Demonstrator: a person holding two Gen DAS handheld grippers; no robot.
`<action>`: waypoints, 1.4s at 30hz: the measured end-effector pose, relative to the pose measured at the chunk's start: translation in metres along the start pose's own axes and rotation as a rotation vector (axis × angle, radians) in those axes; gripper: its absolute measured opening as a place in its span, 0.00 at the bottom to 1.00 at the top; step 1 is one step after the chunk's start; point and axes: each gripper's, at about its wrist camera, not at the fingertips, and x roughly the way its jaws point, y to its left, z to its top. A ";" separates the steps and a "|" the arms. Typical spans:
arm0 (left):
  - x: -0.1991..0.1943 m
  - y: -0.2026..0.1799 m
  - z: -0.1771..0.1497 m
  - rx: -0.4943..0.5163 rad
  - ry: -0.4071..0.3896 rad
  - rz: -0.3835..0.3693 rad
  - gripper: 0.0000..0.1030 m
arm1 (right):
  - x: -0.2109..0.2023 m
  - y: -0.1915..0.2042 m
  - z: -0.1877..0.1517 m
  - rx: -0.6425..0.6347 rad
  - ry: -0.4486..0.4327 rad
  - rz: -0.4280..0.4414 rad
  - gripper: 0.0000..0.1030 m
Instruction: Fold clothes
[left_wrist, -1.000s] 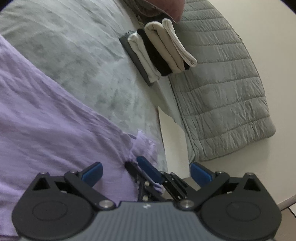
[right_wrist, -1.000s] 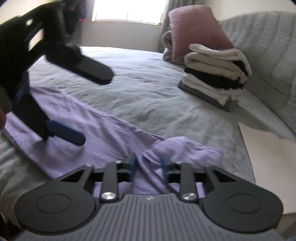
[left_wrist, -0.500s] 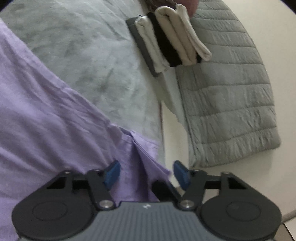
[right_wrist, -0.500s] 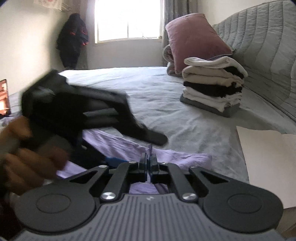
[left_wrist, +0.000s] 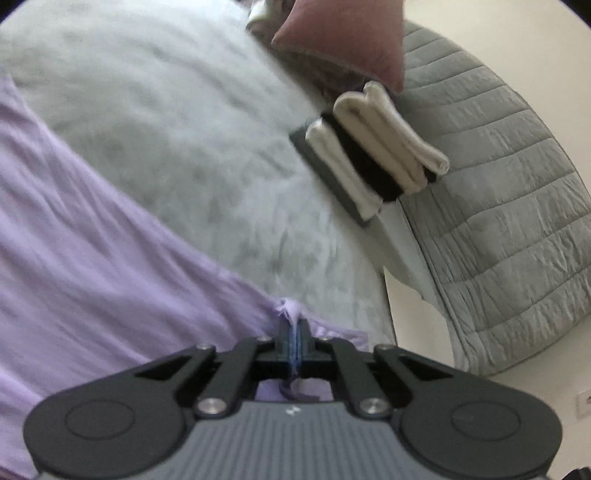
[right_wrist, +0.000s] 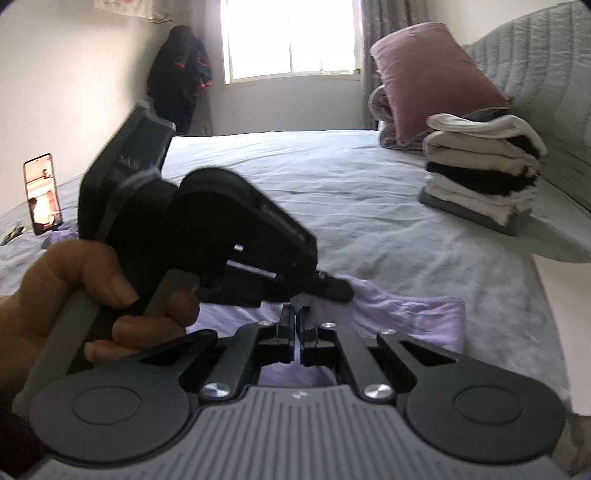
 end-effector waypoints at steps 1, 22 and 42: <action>-0.004 0.002 0.002 0.008 -0.008 0.008 0.01 | 0.002 0.003 0.001 -0.002 -0.001 0.009 0.02; -0.112 0.084 0.027 0.045 -0.181 0.234 0.02 | 0.072 0.088 0.027 0.057 0.040 0.269 0.02; -0.228 0.165 0.090 0.070 -0.290 0.466 0.02 | 0.158 0.217 0.073 0.037 0.061 0.525 0.02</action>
